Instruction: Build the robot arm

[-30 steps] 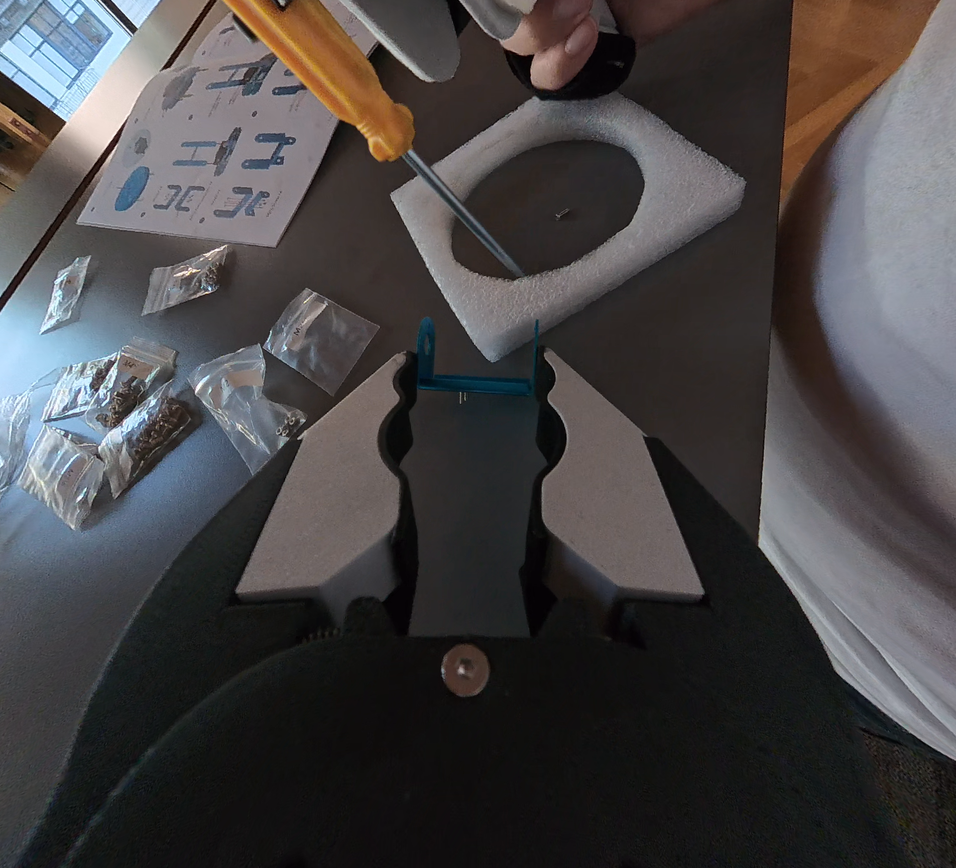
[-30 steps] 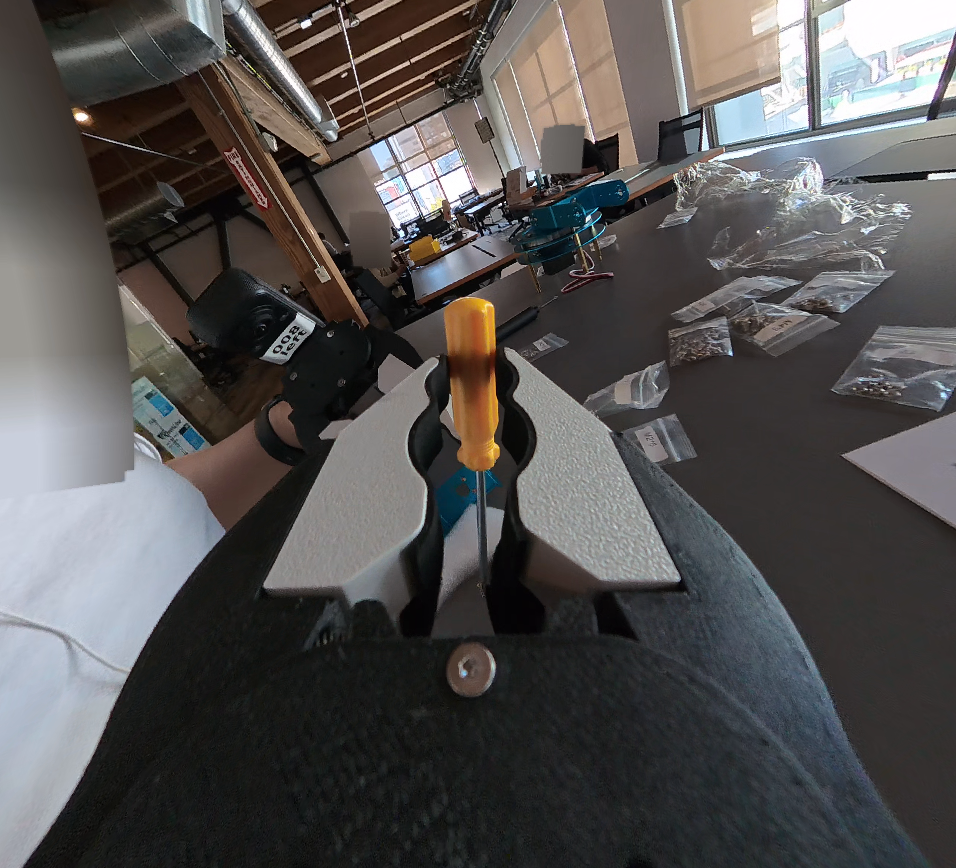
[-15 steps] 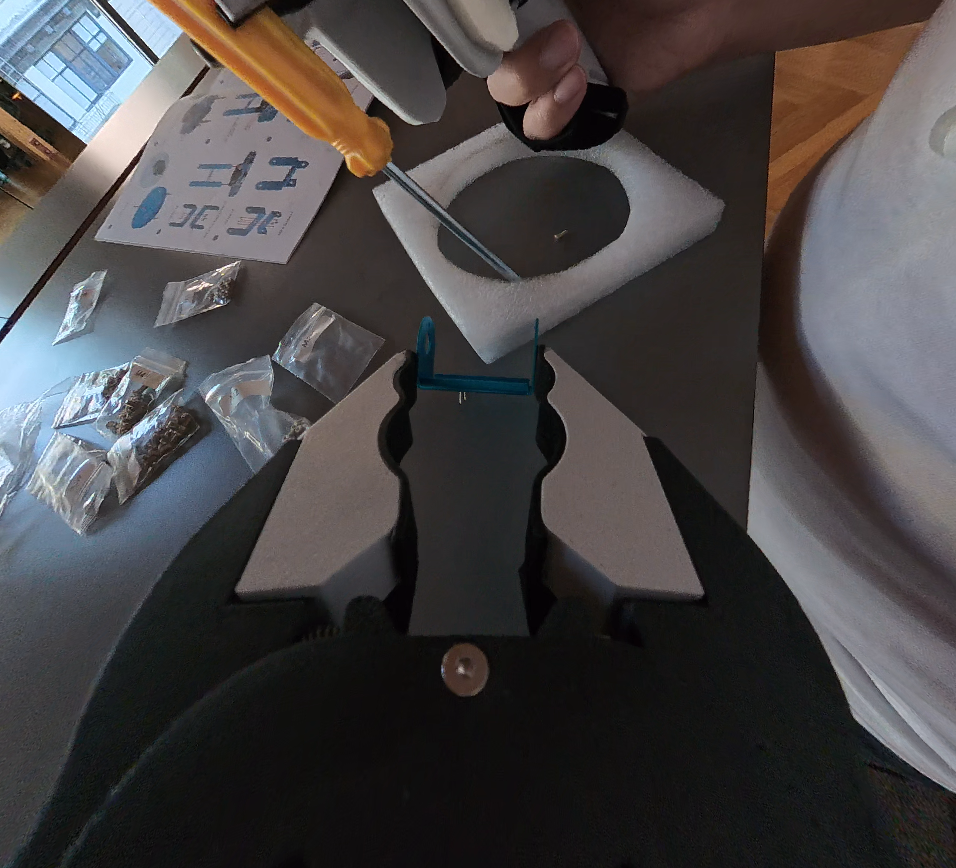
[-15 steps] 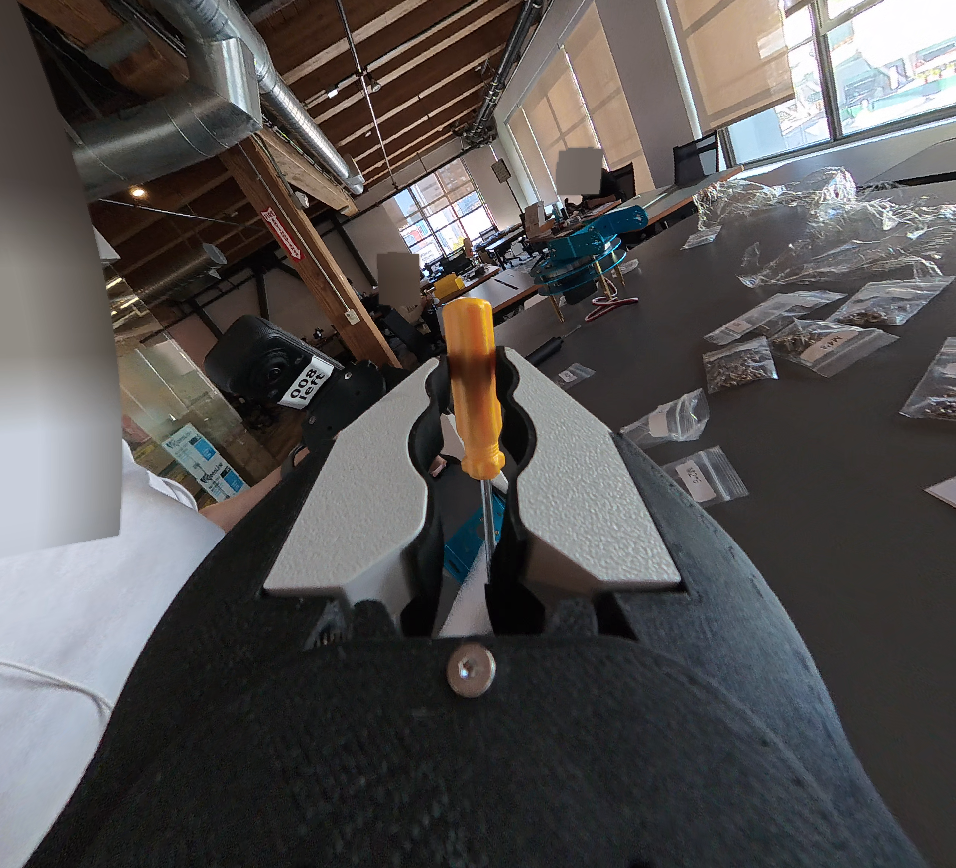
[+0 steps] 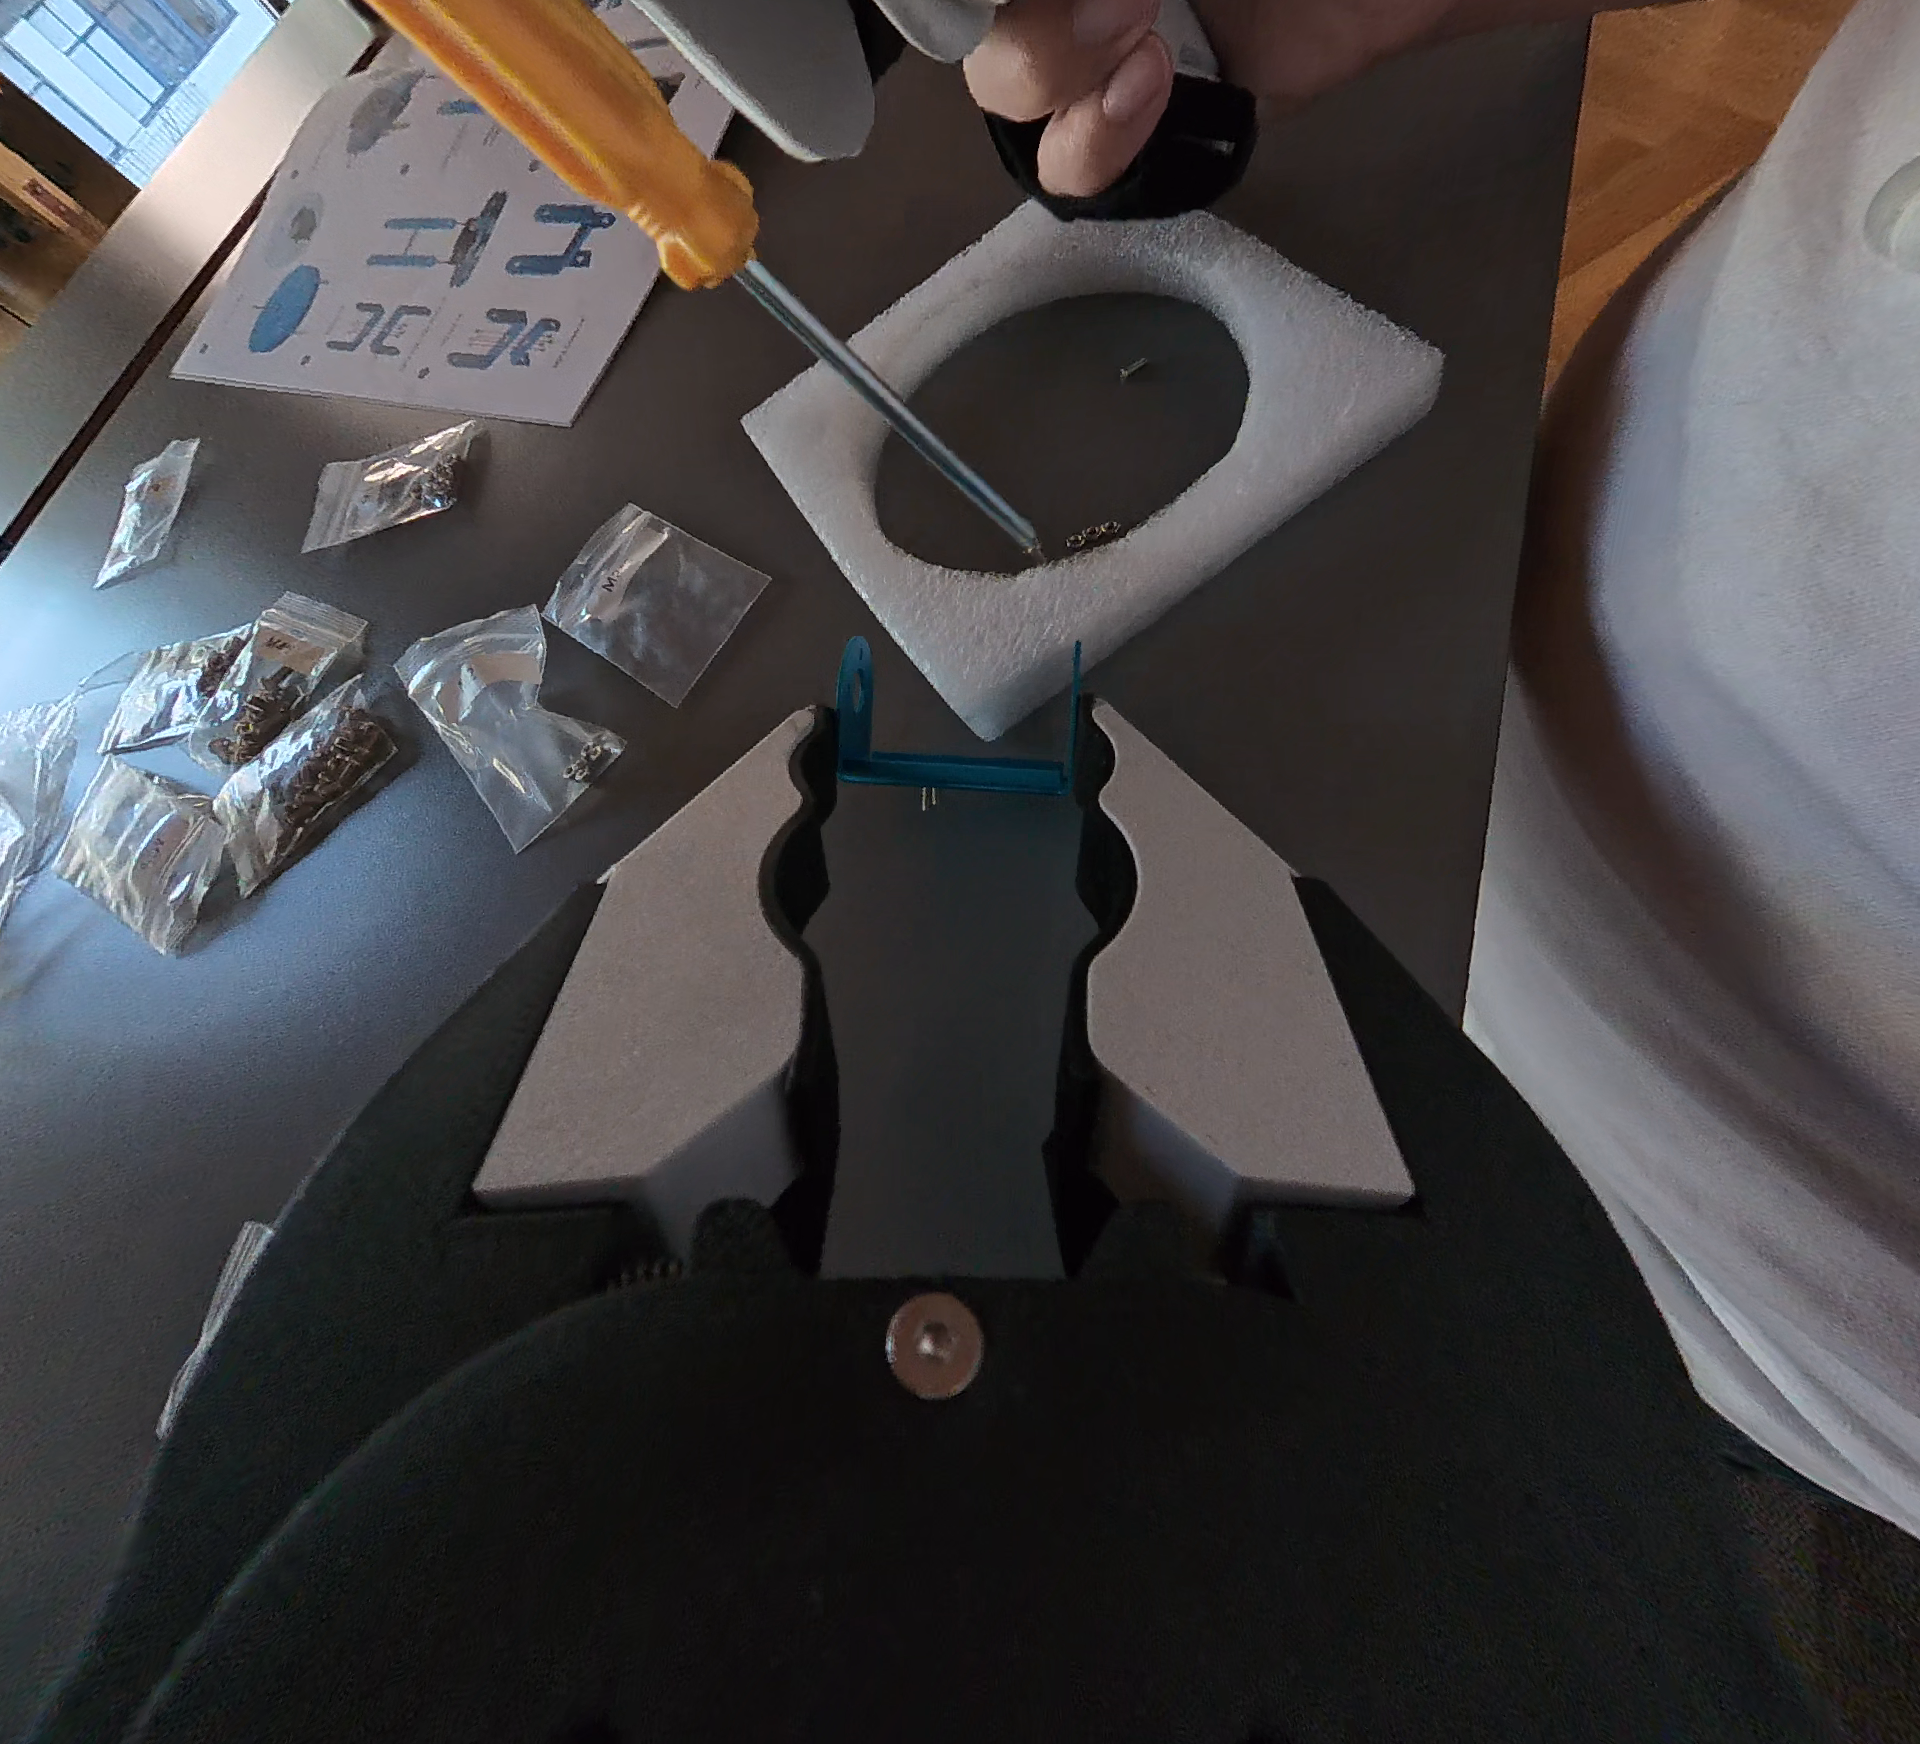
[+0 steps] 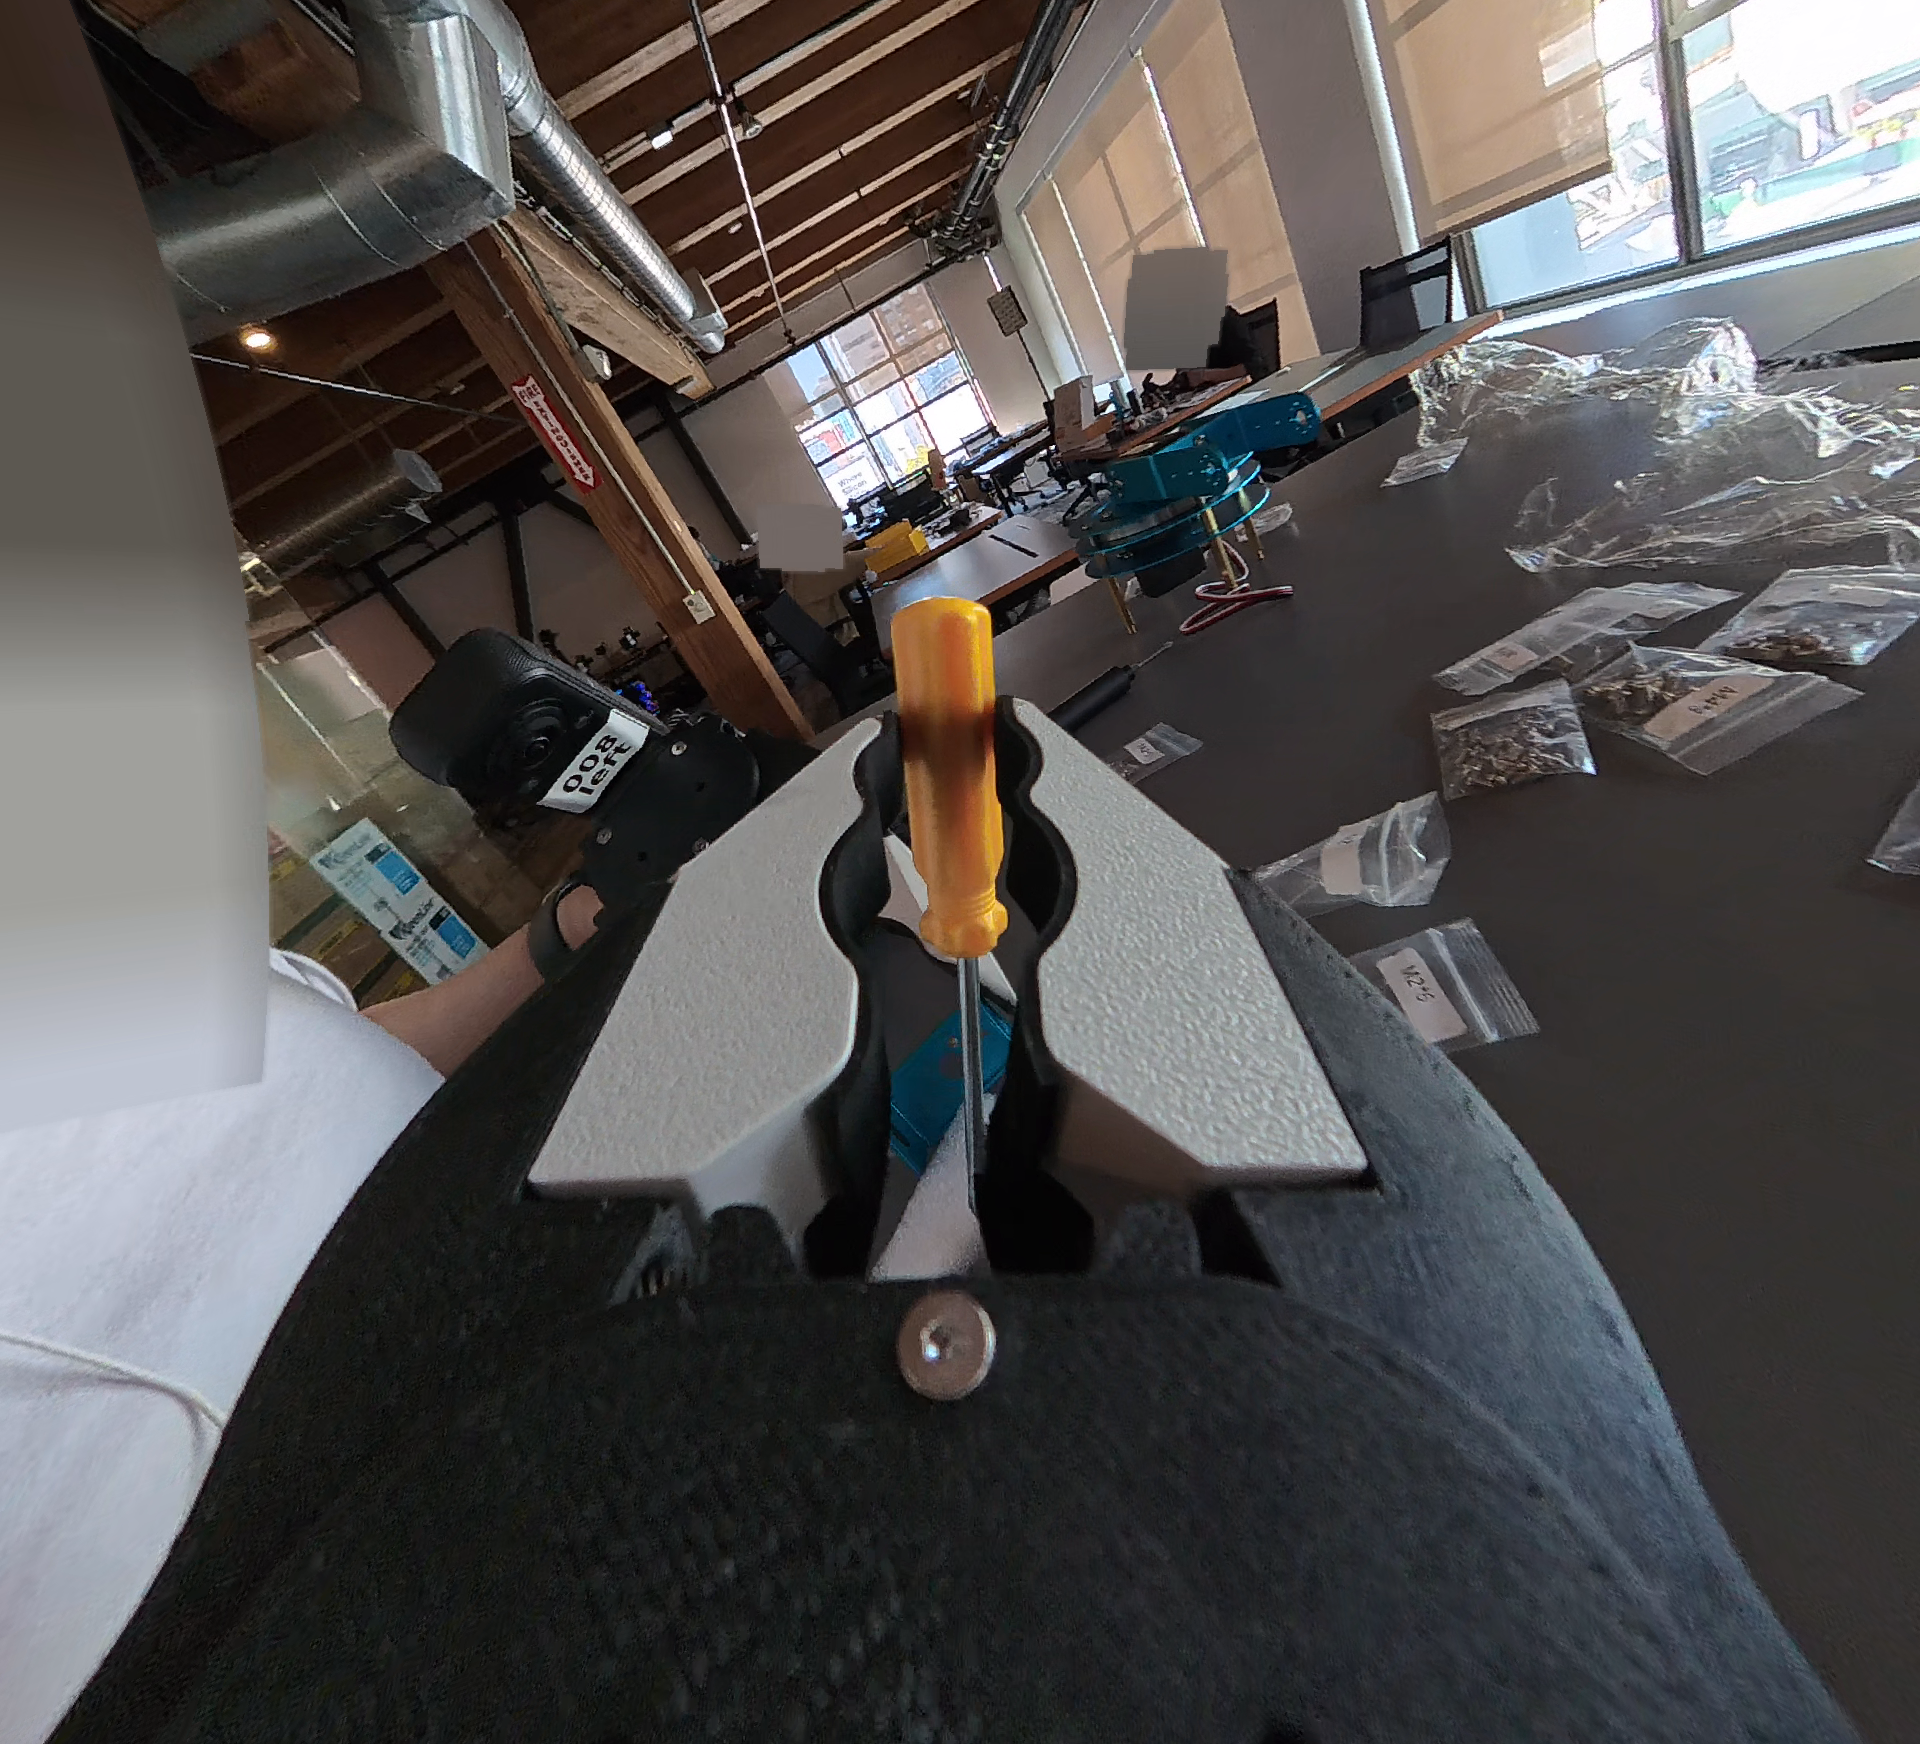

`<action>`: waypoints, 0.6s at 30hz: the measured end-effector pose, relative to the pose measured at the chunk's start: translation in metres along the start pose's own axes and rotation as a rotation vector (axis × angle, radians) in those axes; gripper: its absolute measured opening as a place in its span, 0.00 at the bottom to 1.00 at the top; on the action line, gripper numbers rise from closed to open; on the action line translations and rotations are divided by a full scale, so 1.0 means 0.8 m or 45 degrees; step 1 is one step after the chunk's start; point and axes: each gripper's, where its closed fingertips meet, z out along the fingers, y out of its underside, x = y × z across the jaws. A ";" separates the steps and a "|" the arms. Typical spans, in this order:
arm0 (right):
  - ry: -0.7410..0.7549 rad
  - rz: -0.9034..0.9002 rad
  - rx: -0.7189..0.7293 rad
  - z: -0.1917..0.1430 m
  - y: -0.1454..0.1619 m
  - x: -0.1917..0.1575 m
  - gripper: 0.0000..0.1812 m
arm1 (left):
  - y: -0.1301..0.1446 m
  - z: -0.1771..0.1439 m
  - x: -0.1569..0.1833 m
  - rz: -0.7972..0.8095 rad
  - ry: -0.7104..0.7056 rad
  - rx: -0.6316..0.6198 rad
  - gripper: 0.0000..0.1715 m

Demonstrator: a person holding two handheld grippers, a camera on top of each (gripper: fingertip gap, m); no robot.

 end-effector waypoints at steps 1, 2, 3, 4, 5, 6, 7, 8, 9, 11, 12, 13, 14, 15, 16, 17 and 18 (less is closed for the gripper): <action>0.010 0.002 0.007 -0.003 -0.001 0.002 0.09 | 0.001 -0.001 -0.001 -0.001 -0.001 -0.002 0.26; 0.018 0.006 0.019 -0.005 -0.003 0.005 0.09 | 0.001 -0.001 -0.002 -0.002 -0.003 0.004 0.26; 0.026 0.012 0.032 -0.008 -0.004 0.007 0.09 | 0.000 -0.002 -0.002 -0.005 -0.003 0.014 0.26; 0.032 0.020 0.046 -0.011 -0.007 0.009 0.09 | -0.002 -0.003 -0.003 -0.010 0.001 0.028 0.26; 0.040 0.028 0.059 -0.014 -0.009 0.011 0.09 | -0.004 -0.005 -0.004 -0.019 0.004 0.044 0.26; 0.052 0.034 0.069 -0.018 -0.011 0.014 0.09 | -0.007 -0.006 -0.005 -0.029 0.007 0.064 0.26; 0.066 0.040 0.079 -0.023 -0.013 0.017 0.09 | -0.010 -0.008 -0.005 -0.043 0.011 0.087 0.26; 0.079 0.048 0.090 -0.028 -0.015 0.020 0.09 | -0.014 -0.010 -0.006 -0.060 0.017 0.113 0.26; 0.091 0.061 0.102 -0.034 -0.017 0.023 0.09 | -0.019 -0.013 -0.007 -0.080 0.023 0.143 0.26; 0.122 0.093 0.107 -0.044 -0.017 0.032 0.09 | -0.029 -0.017 -0.008 -0.112 0.040 0.200 0.26; 0.150 0.095 0.097 -0.049 -0.015 0.037 0.09 | -0.032 -0.018 -0.009 -0.119 0.045 0.218 0.26; 0.188 0.087 0.069 -0.054 -0.011 0.044 0.09 | -0.035 -0.018 -0.009 -0.120 0.046 0.228 0.26; 0.223 0.068 0.042 -0.058 -0.007 0.051 0.09 | -0.037 -0.018 -0.010 -0.115 0.046 0.236 0.26; 0.246 0.048 0.036 -0.062 -0.006 0.054 0.09 | -0.040 -0.017 -0.010 -0.111 0.048 0.241 0.26; 0.254 0.048 0.040 -0.066 -0.008 0.055 0.09 | -0.042 -0.016 -0.009 -0.107 0.050 0.245 0.26; 0.252 0.056 0.052 -0.070 -0.012 0.054 0.09 | -0.045 -0.015 -0.009 -0.102 0.051 0.249 0.26; 0.249 0.057 0.067 -0.073 -0.016 0.053 0.09 | -0.047 -0.014 -0.009 -0.096 0.052 0.256 0.26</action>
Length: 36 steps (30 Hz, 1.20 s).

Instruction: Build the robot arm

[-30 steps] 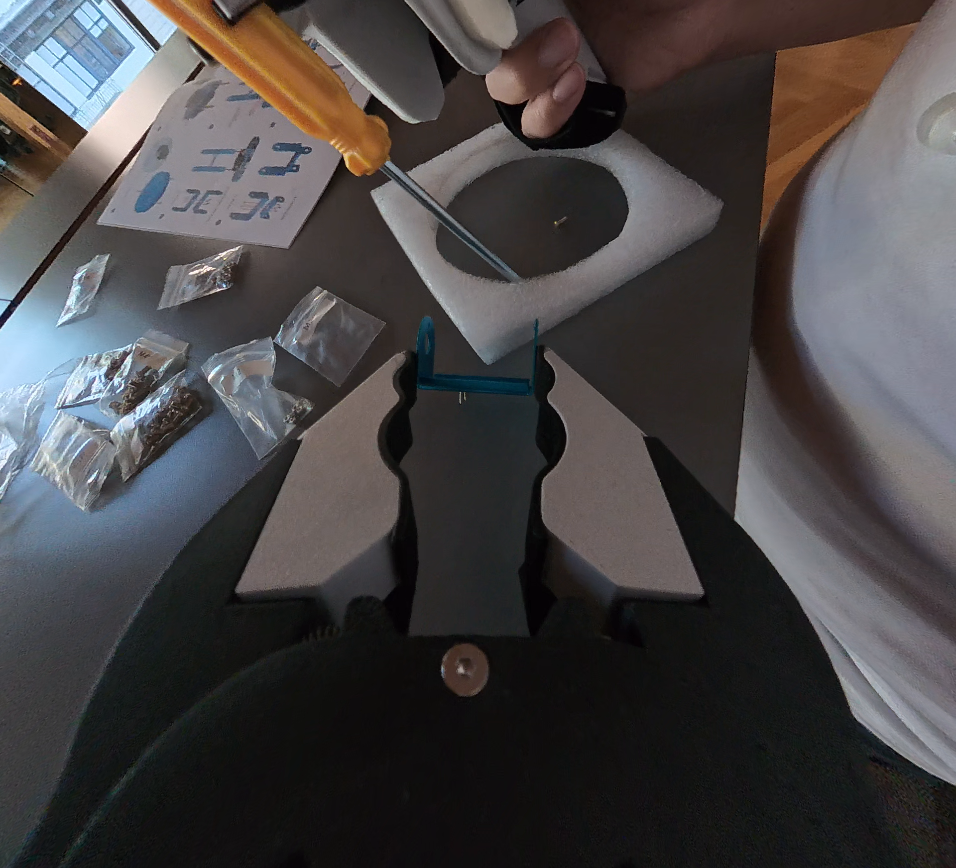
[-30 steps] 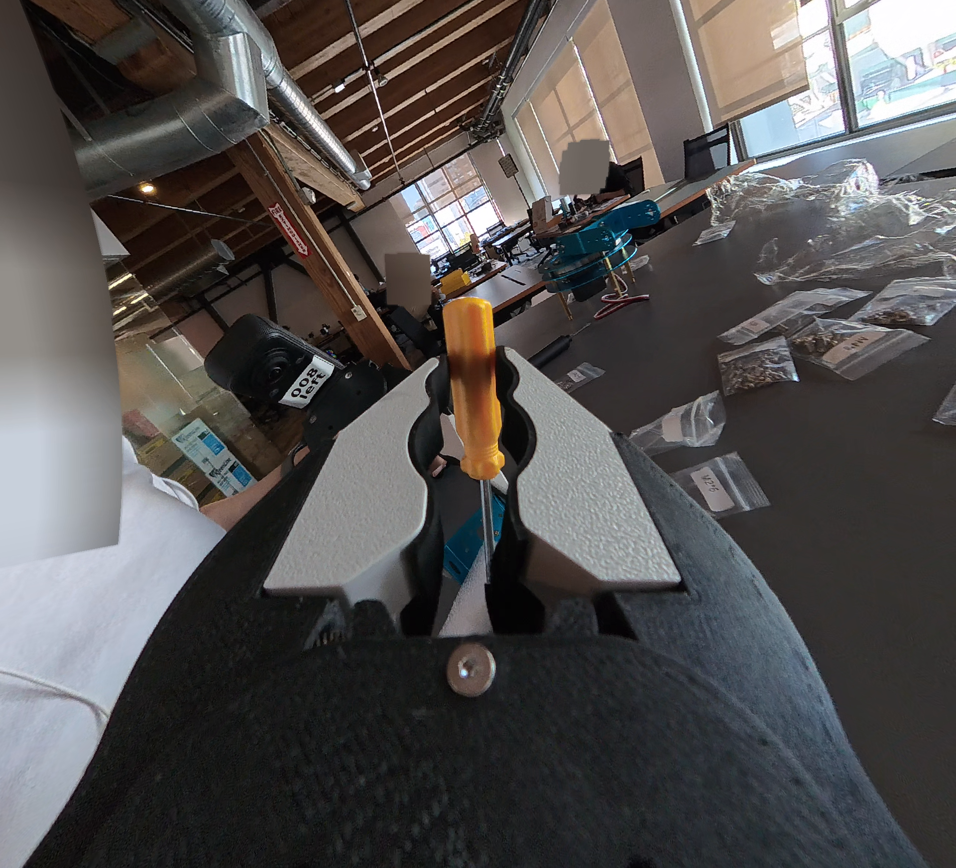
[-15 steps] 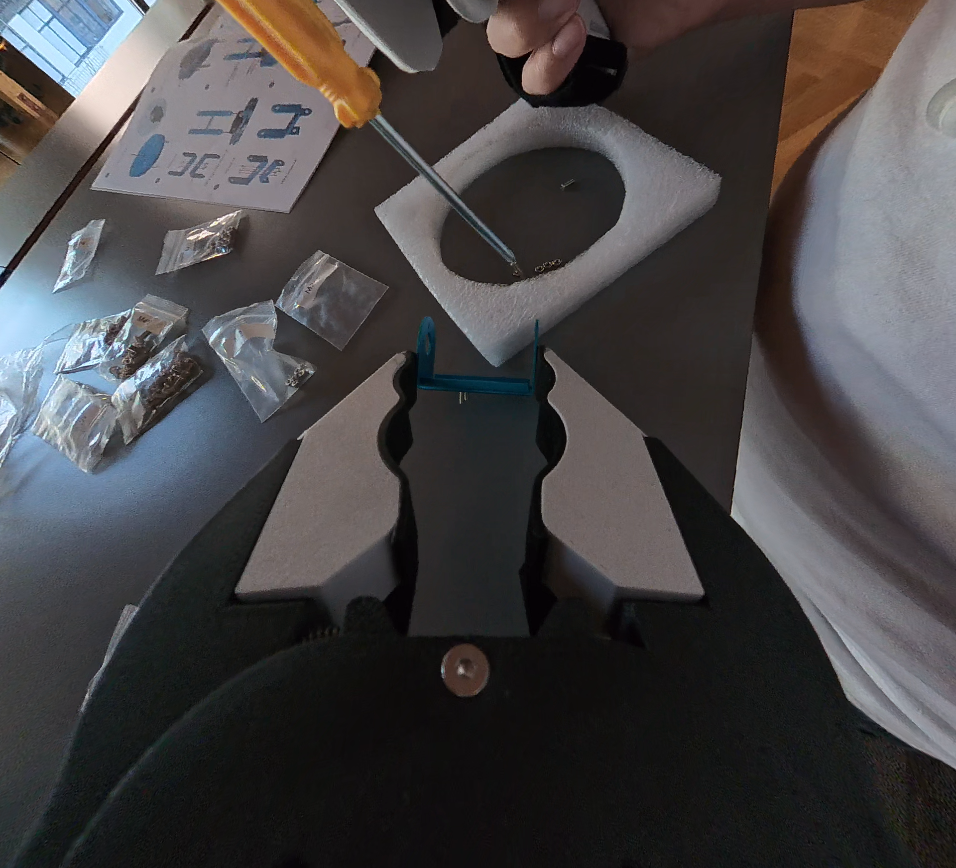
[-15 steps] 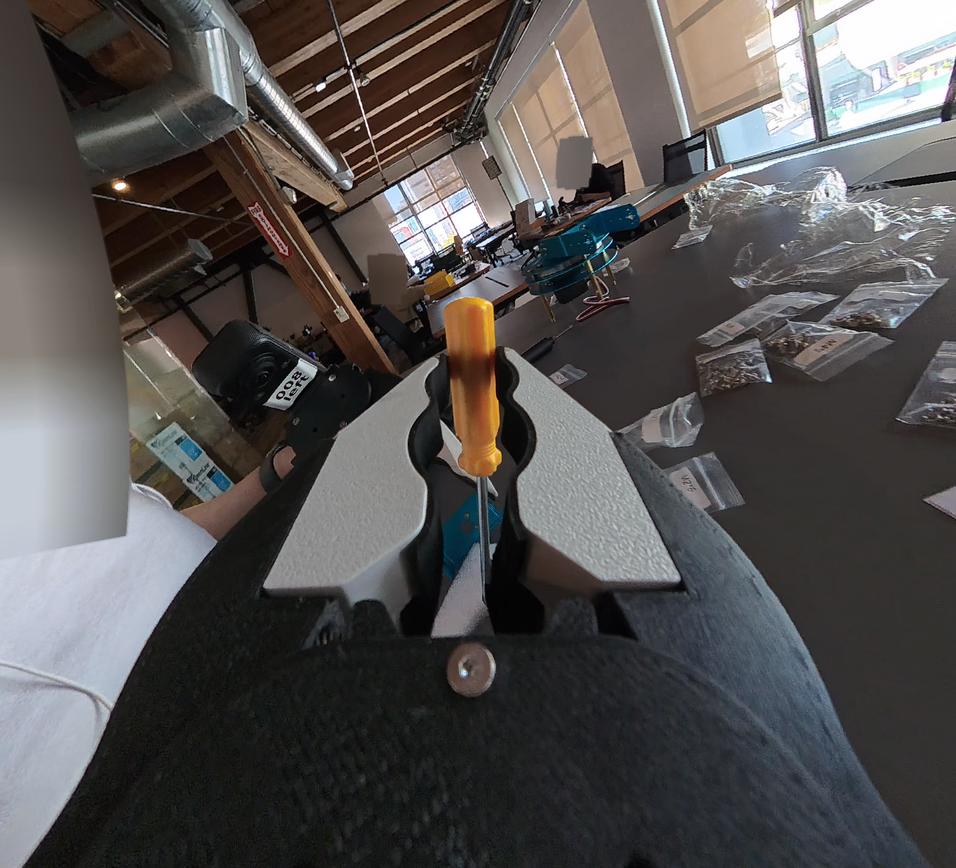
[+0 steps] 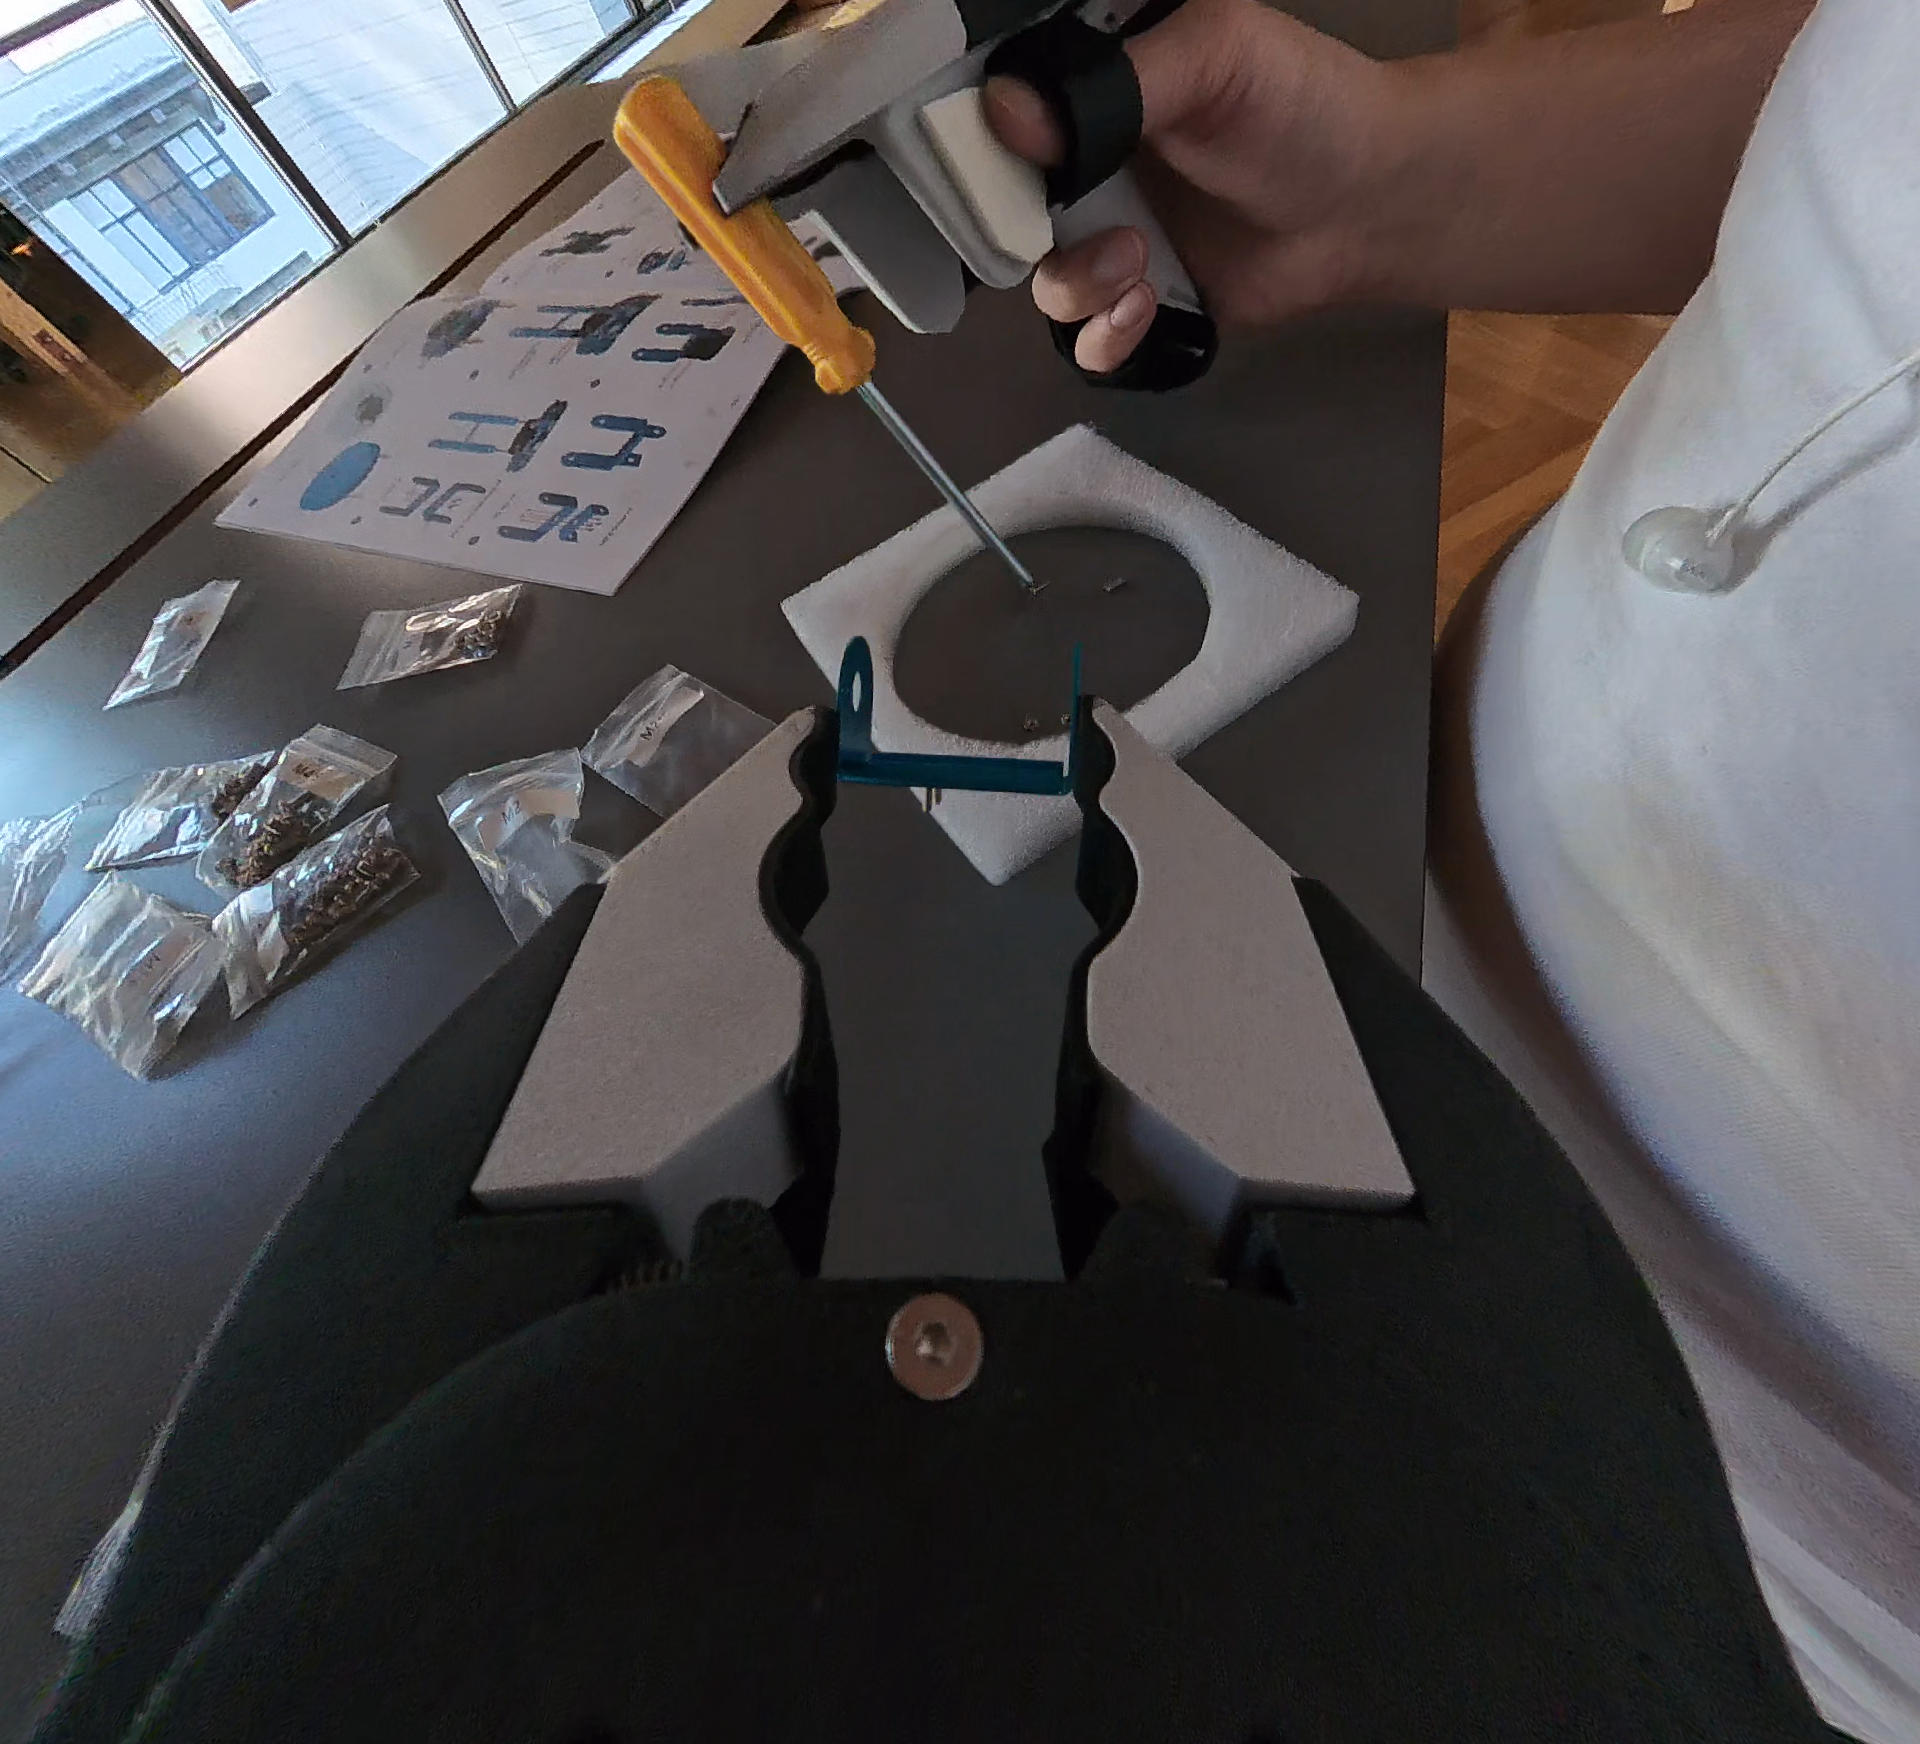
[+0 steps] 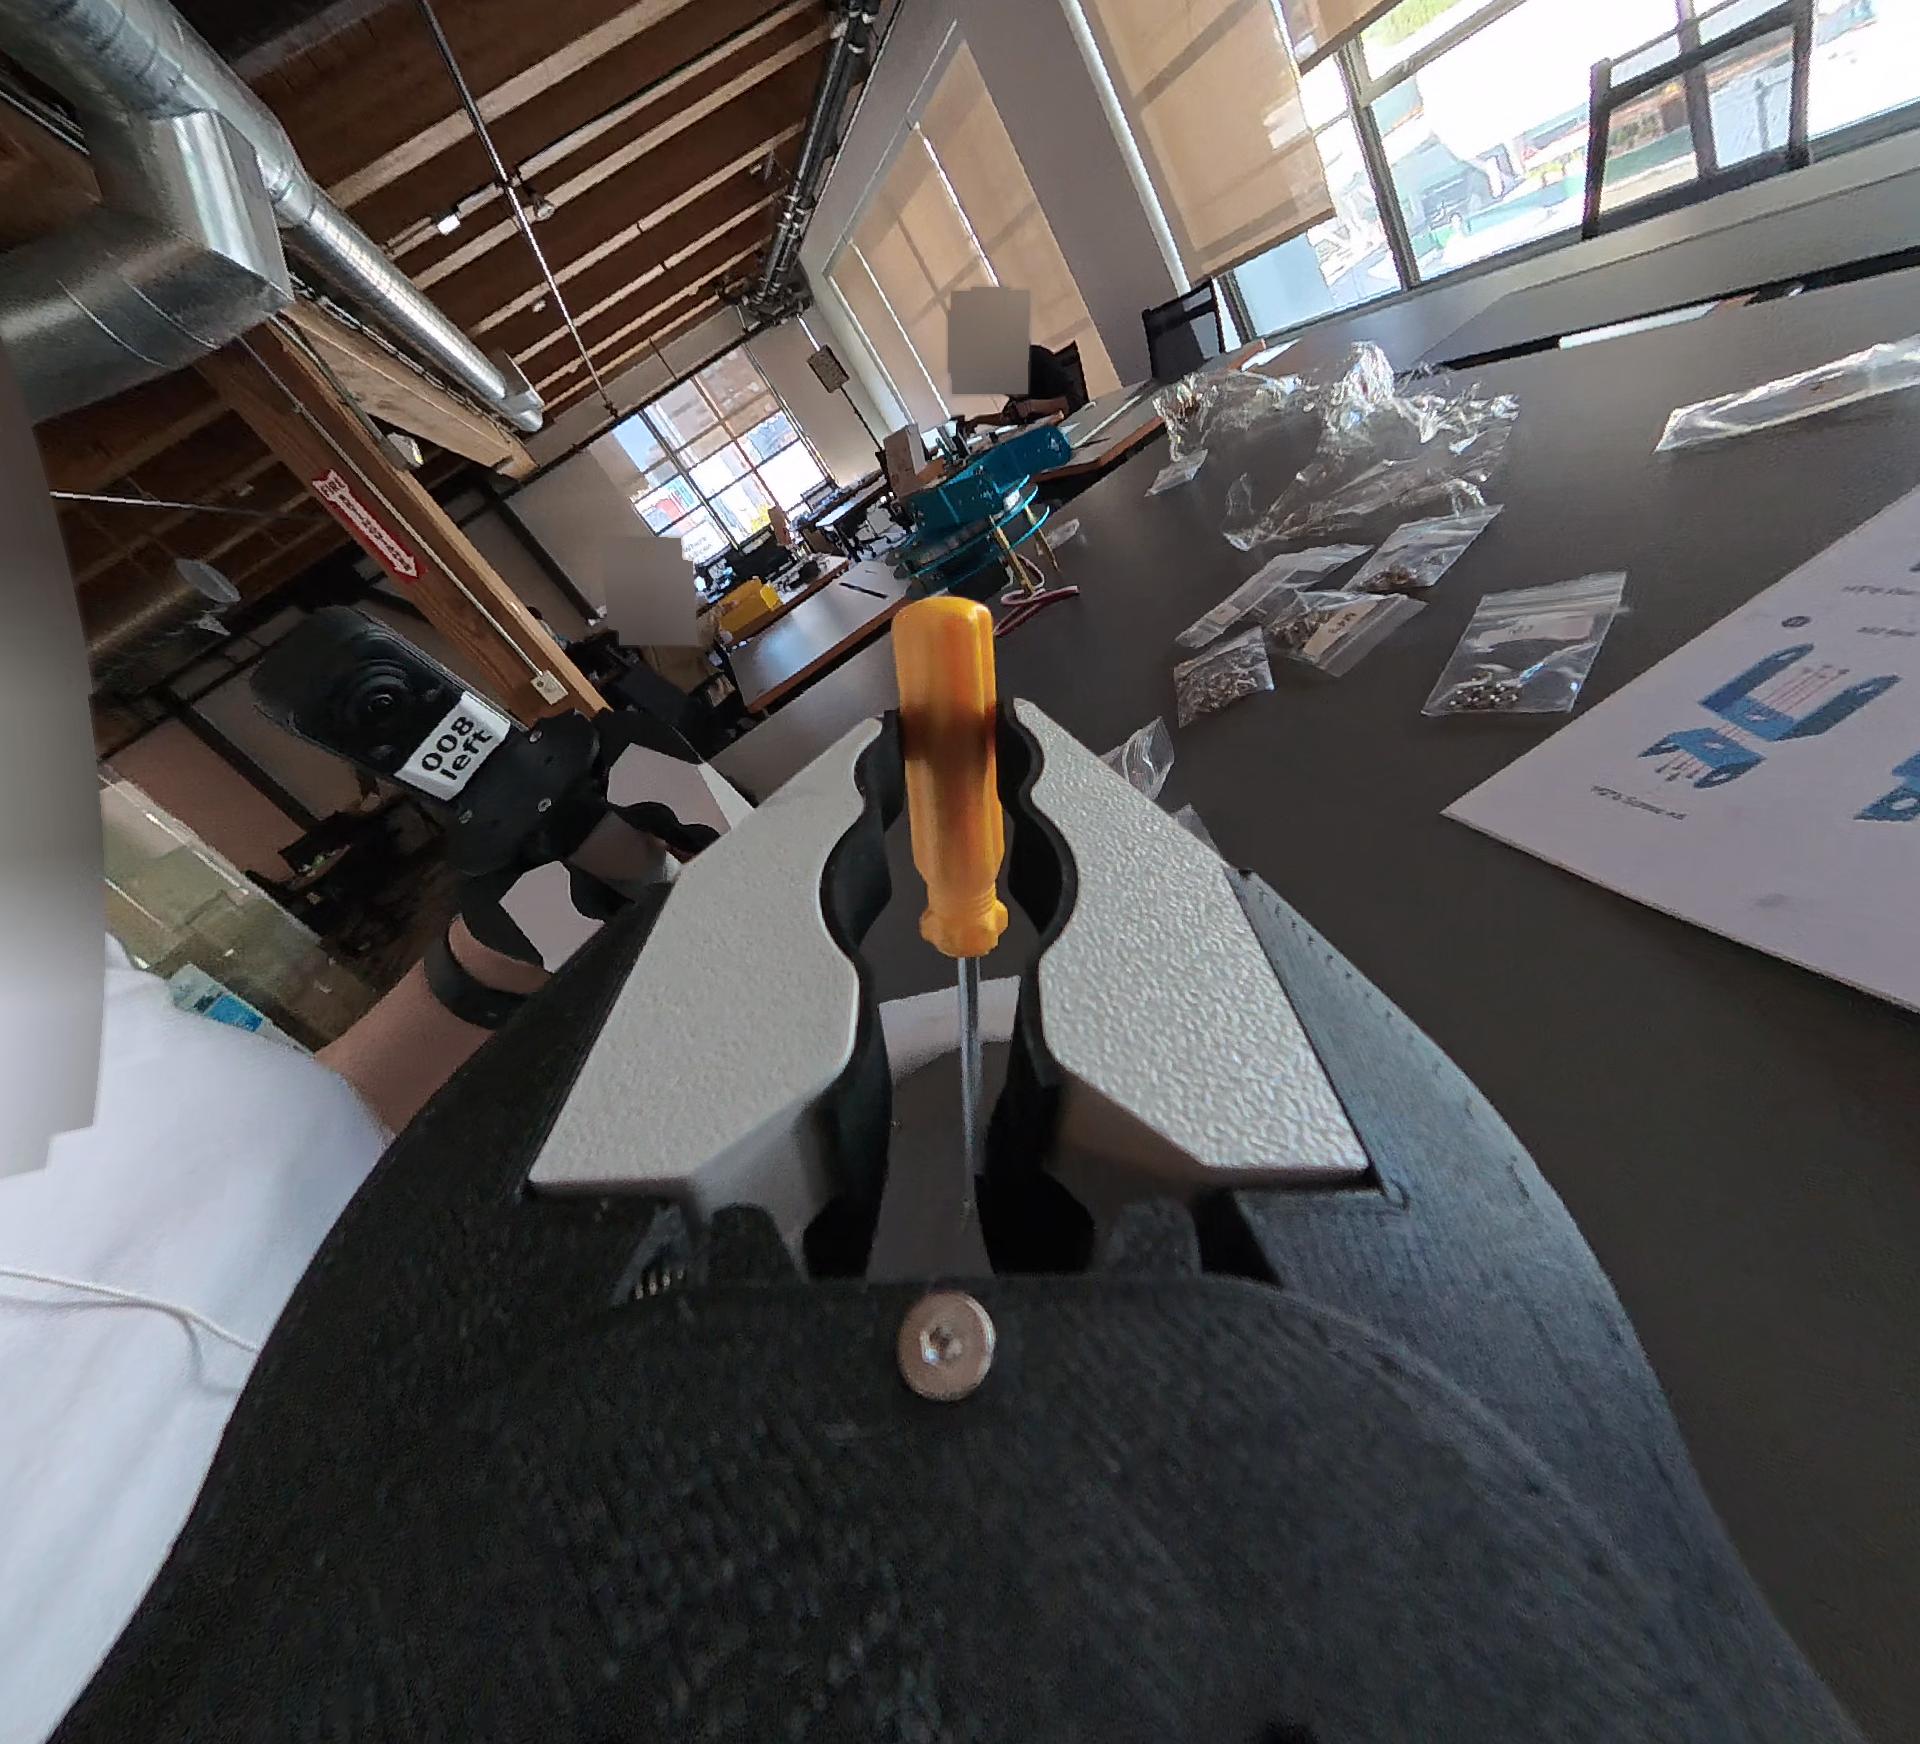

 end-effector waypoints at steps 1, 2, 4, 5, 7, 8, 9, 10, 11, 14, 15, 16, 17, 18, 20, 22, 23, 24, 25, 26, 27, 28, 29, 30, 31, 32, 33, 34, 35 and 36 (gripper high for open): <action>0.005 -0.004 0.009 -0.003 -0.003 0.001 0.09 | -0.002 0.001 0.000 0.004 0.001 0.005 0.26; 0.021 -0.014 0.008 -0.005 -0.004 0.003 0.09 | -0.004 0.002 0.000 0.005 0.002 0.009 0.26; 0.062 -0.049 -0.011 -0.009 -0.002 0.011 0.09 | -0.007 0.005 -0.001 0.008 0.005 0.014 0.26; 0.067 -0.055 -0.006 -0.012 -0.003 0.011 0.09 | -0.008 0.007 -0.001 0.009 0.008 0.015 0.26; 0.042 -0.061 0.006 -0.015 -0.004 0.006 0.09 | -0.012 0.010 -0.002 0.021 0.008 0.013 0.26; 0.032 -0.088 0.007 -0.017 -0.004 0.002 0.09 | -0.015 0.012 -0.001 0.031 0.011 0.018 0.26; 0.048 -0.122 0.001 -0.019 -0.003 0.002 0.09 | -0.018 0.013 -0.001 0.036 0.014 0.026 0.26; 0.057 -0.152 0.004 -0.021 -0.004 0.000 0.09 | -0.020 0.014 -0.001 0.037 0.015 0.033 0.26; 0.046 -0.171 0.008 -0.024 -0.005 -0.003 0.09 | -0.021 0.016 -0.002 0.035 0.014 0.039 0.26; 0.045 -0.183 0.037 -0.033 -0.010 -0.005 0.09 | -0.022 0.018 -0.003 0.019 0.016 0.047 0.26; 0.065 -0.161 0.037 -0.035 -0.009 0.000 0.09 | -0.021 0.018 -0.002 0.017 0.015 0.047 0.26; 0.090 -0.124 0.033 -0.036 -0.008 0.007 0.09 | -0.021 0.019 -0.002 0.018 0.015 0.045 0.26; 0.102 -0.078 0.032 -0.036 -0.006 0.014 0.09 | -0.020 0.018 -0.001 0.019 0.014 0.043 0.26; 0.094 -0.032 0.040 -0.036 -0.006 0.018 0.09 | -0.020 0.018 -0.001 0.019 0.012 0.042 0.26; 0.104 0.060 0.029 -0.032 0.001 0.029 0.09 | -0.021 0.017 0.000 0.017 0.010 0.043 0.26; 0.100 0.147 -0.011 -0.024 0.009 0.035 0.09 | -0.023 0.017 0.002 0.020 0.009 0.047 0.26; 0.106 0.176 -0.026 -0.019 0.012 0.037 0.09 | -0.024 0.016 0.003 0.023 0.008 0.048 0.26; 0.113 0.177 -0.046 -0.015 0.014 0.038 0.09 | -0.025 0.016 0.004 0.024 0.008 0.050 0.26; 0.125 0.172 -0.089 -0.010 0.019 0.039 0.09 | -0.026 0.016 0.005 0.025 0.007 0.053 0.26; 0.141 0.183 -0.158 -0.004 0.027 0.042 0.09 | -0.026 0.015 0.006 0.024 0.005 0.055 0.26; 0.148 0.207 -0.228 0.001 0.037 0.044 0.09 | -0.026 0.015 0.007 0.022 0.004 0.057 0.26; 0.153 0.230 -0.277 0.005 0.044 0.046 0.09 | -0.026 0.014 0.009 0.018 0.002 0.060 0.26; 0.163 0.249 -0.330 0.009 0.052 0.049 0.09 | -0.026 0.014 0.009 0.015 0.000 0.063 0.26; 0.172 0.264 -0.387 0.011 0.060 0.052 0.10 | -0.026 0.013 0.010 0.012 -0.004 0.067 0.26; 0.192 0.271 -0.421 0.014 0.065 0.055 0.10 | -0.026 0.012 0.011 0.009 -0.007 0.072 0.26; 0.210 0.269 -0.449 0.016 0.069 0.057 0.10 | -0.026 0.010 0.011 0.005 -0.011 0.079 0.26; 0.221 0.270 -0.485 0.018 0.073 0.059 0.10 | -0.027 0.010 0.012 -0.002 -0.013 0.086 0.26; 0.234 0.275 -0.527 0.019 0.078 0.060 0.10 | -0.027 0.009 0.012 -0.009 -0.015 0.094 0.26; 0.239 0.273 -0.568 0.021 0.083 0.060 0.10 | -0.027 0.008 0.012 -0.014 -0.017 0.101 0.26; 0.243 0.266 -0.593 0.023 0.085 0.059 0.10 | -0.028 0.007 0.012 -0.018 -0.020 0.107 0.26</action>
